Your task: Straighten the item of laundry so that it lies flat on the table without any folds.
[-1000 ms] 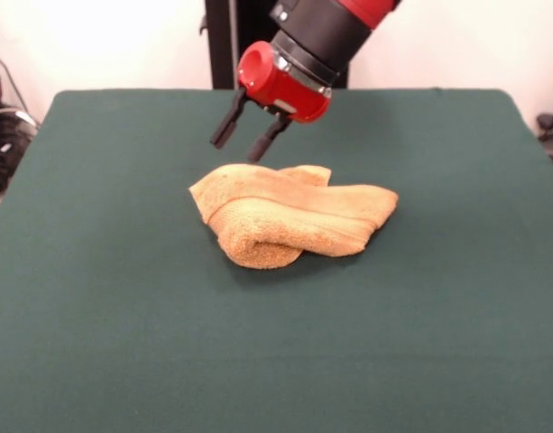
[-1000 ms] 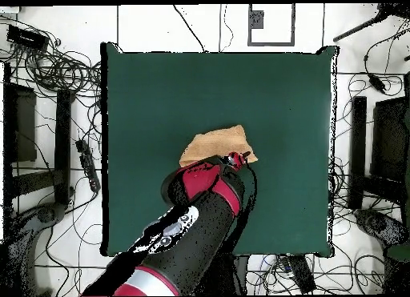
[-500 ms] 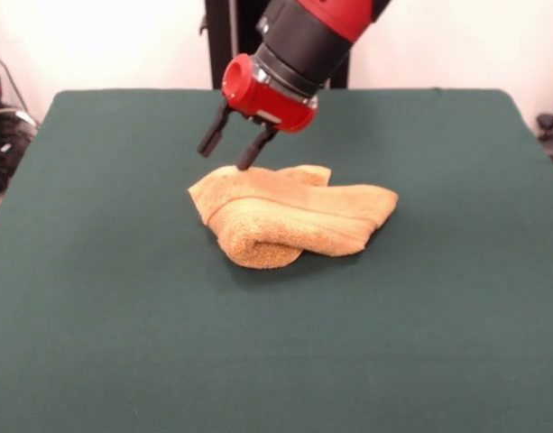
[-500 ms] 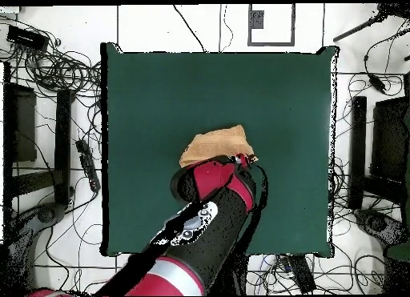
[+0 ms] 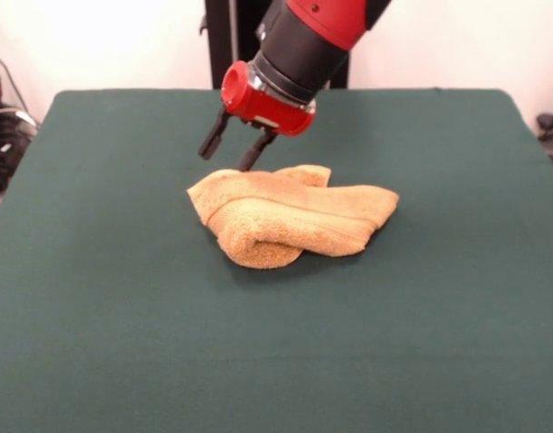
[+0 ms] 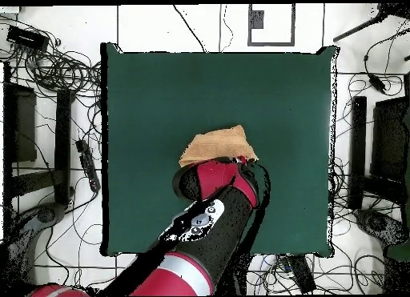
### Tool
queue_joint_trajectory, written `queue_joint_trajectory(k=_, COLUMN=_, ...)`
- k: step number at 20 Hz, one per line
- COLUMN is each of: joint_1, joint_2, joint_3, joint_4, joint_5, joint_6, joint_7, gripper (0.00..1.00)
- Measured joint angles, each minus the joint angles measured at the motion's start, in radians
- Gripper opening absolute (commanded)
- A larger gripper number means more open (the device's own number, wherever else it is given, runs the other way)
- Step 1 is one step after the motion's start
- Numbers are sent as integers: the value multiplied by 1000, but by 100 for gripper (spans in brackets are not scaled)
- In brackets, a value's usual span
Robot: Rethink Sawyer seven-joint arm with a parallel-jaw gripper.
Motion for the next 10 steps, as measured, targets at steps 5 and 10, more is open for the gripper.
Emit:
queue_joint_trajectory(k=5, joint_1=-2, joint_2=0, joint_3=12, joint_4=0, joint_5=5, joint_6=8, joint_7=0, gripper=100)
queue_joint_trajectory(k=10, joint_1=-7, joint_2=0, joint_3=30, joint_4=0, joint_5=13, joint_6=29, joint_7=0, gripper=100)
